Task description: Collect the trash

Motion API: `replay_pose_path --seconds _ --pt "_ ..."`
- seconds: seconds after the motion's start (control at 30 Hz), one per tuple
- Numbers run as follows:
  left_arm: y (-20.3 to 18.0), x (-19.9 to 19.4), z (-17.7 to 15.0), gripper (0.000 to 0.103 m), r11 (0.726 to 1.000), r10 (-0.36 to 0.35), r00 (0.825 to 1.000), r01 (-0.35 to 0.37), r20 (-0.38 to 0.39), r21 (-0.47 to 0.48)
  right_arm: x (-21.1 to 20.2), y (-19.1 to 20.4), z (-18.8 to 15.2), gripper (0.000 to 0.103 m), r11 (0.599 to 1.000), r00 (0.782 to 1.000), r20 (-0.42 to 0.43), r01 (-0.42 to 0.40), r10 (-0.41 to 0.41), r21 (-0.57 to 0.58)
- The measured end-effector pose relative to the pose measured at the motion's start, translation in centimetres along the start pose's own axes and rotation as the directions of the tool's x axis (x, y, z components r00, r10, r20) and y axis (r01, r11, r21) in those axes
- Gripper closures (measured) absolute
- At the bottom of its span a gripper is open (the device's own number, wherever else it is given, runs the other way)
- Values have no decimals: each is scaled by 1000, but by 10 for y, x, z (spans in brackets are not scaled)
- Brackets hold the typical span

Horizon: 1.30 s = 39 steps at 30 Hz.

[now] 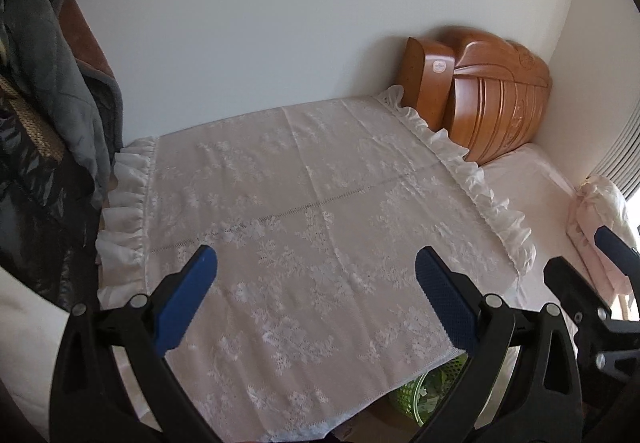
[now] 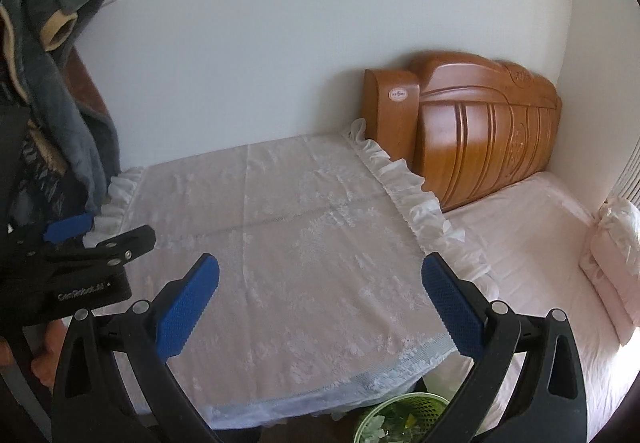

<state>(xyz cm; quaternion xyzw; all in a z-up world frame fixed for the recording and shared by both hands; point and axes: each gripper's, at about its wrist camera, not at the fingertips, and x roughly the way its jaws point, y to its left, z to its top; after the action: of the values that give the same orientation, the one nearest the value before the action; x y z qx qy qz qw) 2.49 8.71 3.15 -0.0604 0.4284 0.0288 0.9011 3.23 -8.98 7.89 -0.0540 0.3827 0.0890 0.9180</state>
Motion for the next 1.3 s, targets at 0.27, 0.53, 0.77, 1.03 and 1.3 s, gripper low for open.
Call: replay_pose_path --seconds 0.27,0.53,0.77,1.03,1.3 --pt "-7 -9 -3 8 1000 15 1000 -15 3 6 -8 -5 -7 2 999 1000 2 -26 26 19" --pt "-10 -6 -2 8 1000 16 1000 -16 -5 18 -5 -8 -12 2 999 1000 -10 -24 24 41" --pt "-11 -4 0 8 1000 9 1000 -9 -4 19 -3 -8 -14 2 999 999 -21 -23 24 45" --pt "-13 0 3 8 1000 7 1000 -6 -11 31 -2 -10 -14 2 998 999 -25 -28 30 54" --pt "-13 2 4 8 999 7 1000 -6 -18 37 1 -11 -16 2 998 999 -33 -23 25 56"
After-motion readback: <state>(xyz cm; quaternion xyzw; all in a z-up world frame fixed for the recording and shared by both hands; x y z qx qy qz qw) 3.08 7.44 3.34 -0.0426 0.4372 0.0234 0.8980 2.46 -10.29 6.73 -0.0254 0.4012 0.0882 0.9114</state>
